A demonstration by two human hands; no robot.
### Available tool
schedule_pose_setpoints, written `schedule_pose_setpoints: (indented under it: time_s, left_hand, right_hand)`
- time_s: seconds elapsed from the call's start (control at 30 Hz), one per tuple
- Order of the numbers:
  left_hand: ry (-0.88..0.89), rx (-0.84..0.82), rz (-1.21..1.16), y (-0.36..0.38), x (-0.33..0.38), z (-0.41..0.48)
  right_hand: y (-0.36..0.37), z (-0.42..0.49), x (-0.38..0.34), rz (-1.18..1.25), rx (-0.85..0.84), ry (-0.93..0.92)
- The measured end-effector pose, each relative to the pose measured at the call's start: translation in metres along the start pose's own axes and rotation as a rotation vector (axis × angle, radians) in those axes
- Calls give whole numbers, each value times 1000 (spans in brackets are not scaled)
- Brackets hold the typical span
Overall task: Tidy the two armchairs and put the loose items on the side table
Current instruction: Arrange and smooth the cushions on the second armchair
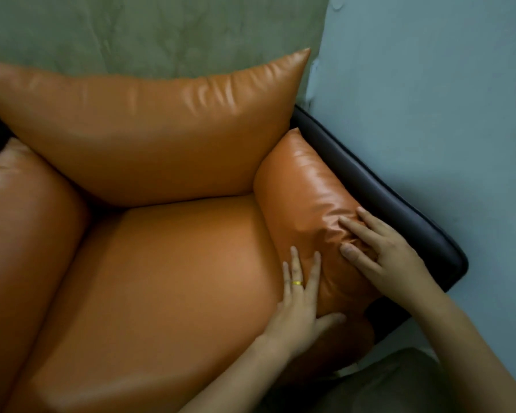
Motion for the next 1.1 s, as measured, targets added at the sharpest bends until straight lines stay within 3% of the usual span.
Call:
schedule_pose_setpoints:
  time_s: [0.1,0.2,0.43,0.63,0.77,0.97,1.1]
  left_hand:
    - [50,-127,48,-27,-10,-11]
    - [42,-183,132,-75,-30,-19]
    - [-112,127,345,-231,-73,-24]
    - [-140,251,469,-354,-111,-11]
    - [-132,358,586,-433,-142,30]
    - [-76,514,445,-505,-156,129]
    - [-97,498,751,-511,-178,164]
  right_hand:
    - [2,6,-15,-191,-198,92]
    - [8,20,-54,-262,-256,41]
    - [53,86,-152,-258,-307,-155]
    - [57,175,-225,-78,-239,-246]
    - [53,246,-278,-107,-80,-360]
    - [65,355,-364,-35,30,-418]
    - [107,399,-350,-258,-27,-350]
Point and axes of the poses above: each hand's wrist, its own z-axis towards the middle knuckle, its own y-axis out of the palm, x = y × z, the point moved 6 cm from there along z, towards the middle knuckle, and after that the axes turned 5 degrees about y, right-handed, at the moved point
